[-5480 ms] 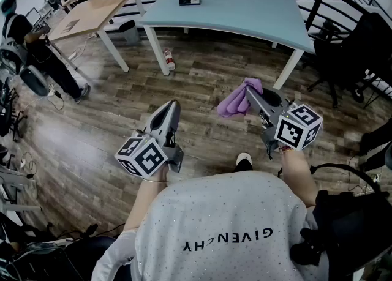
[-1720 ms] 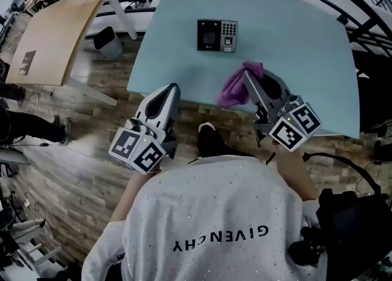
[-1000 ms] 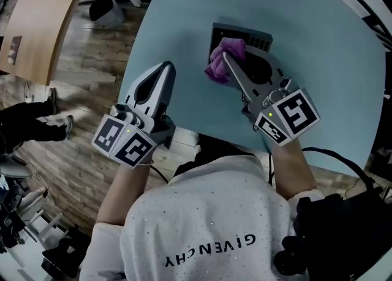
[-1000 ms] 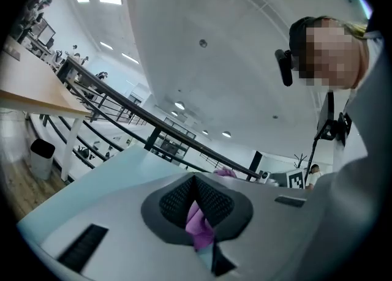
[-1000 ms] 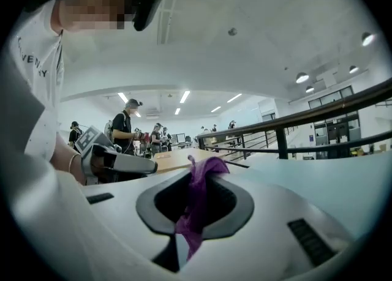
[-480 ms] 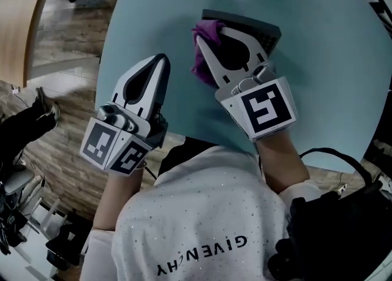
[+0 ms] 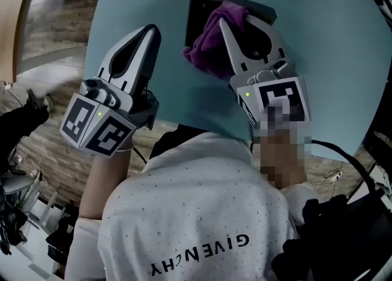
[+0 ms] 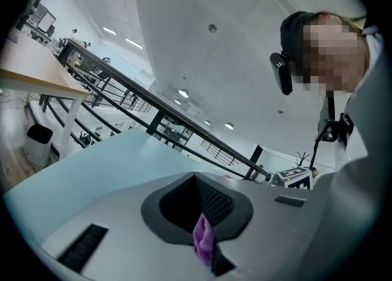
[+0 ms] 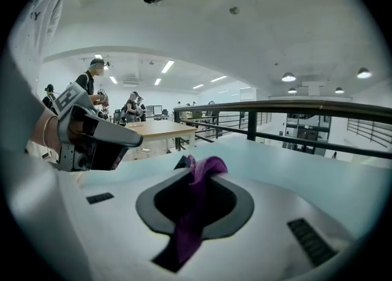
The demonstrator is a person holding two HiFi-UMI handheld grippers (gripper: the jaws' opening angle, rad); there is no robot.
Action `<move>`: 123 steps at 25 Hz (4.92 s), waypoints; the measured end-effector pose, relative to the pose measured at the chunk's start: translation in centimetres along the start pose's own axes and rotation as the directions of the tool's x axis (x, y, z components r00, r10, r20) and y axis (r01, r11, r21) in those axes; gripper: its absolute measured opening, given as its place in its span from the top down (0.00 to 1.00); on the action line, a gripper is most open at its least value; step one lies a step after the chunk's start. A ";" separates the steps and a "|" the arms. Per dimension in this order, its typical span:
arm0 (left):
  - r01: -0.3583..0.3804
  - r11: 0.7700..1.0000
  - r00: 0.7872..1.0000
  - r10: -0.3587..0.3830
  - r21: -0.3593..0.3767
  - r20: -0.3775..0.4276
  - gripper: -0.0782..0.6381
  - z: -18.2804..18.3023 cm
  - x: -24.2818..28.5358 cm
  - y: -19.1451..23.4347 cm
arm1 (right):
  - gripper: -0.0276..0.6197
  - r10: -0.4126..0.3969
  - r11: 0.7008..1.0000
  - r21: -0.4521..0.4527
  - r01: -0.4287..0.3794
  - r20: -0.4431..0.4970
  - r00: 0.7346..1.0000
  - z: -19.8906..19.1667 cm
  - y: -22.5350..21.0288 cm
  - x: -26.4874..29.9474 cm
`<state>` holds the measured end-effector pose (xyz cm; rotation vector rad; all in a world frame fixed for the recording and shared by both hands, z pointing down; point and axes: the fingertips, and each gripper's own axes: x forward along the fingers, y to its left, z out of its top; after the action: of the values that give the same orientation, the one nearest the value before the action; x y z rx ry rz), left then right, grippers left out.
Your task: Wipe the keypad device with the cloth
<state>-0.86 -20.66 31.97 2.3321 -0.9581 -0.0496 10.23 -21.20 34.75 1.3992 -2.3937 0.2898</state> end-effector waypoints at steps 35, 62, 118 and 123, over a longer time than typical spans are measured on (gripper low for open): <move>-0.142 0.989 0.989 0.140 -0.042 -0.039 0.89 -0.8 -5.4 0.3 | 0.90 0.087 0.995 -0.049 -0.088 -0.036 0.996 -0.8 4.0 1.1; 0.012 0.999 0.995 -0.017 -0.053 -0.098 0.89 -1.3 2.3 -2.1 | 0.90 -0.100 0.992 0.072 0.107 -0.089 0.991 -3.2 -3.5 -2.3; 0.294 0.956 0.901 -0.275 0.007 -0.336 0.89 -3.7 4.3 1.4 | 0.90 -0.483 0.832 0.162 0.530 -0.256 0.837 -7.6 -6.0 -4.7; 0.261 0.965 0.915 -0.243 0.012 -0.321 0.89 -3.8 4.3 2.0 | 0.90 -0.433 0.845 0.266 0.463 -0.168 0.886 -5.8 -5.0 -4.2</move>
<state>2.00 -22.61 36.99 2.4046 -0.5024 0.2451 17.62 -18.33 38.36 1.9778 -1.9158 0.5998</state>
